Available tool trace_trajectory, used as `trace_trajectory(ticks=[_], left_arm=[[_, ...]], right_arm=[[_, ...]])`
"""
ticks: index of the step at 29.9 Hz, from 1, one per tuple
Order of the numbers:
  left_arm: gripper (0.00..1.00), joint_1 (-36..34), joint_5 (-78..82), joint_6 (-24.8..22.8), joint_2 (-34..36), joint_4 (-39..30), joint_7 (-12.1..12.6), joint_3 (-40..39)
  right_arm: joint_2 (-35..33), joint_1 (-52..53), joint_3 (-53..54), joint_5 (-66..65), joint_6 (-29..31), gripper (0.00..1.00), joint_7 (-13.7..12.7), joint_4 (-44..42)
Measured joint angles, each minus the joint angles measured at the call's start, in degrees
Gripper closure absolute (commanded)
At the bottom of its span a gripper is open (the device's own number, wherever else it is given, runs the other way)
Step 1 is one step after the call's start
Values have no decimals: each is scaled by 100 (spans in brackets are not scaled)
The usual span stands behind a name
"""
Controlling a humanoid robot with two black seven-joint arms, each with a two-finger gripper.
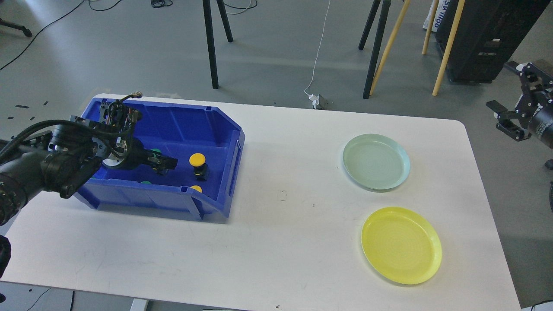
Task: Pass button and place on color plate
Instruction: 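Grasp a green-topped button in the bin with the left gripper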
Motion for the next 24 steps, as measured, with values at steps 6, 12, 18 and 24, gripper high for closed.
trace_trajectory(ticks=[6,12,18,24], left_arm=[[54,46,-19,53,-3,105,-102,225],[64,27,-84,223,-3,146,-154,494],[60,13,-96,300,-20,272,-161,502],[56,4,-233,308,-24,291,-162,475]], right_arm=[[0,-14,0,0,1,2,2,7],[0,-24,0,-4,2,2,2,8],[0,-32,0,-9,0,2,2,38],[4,-35,0,-65,-26,2,2,42]])
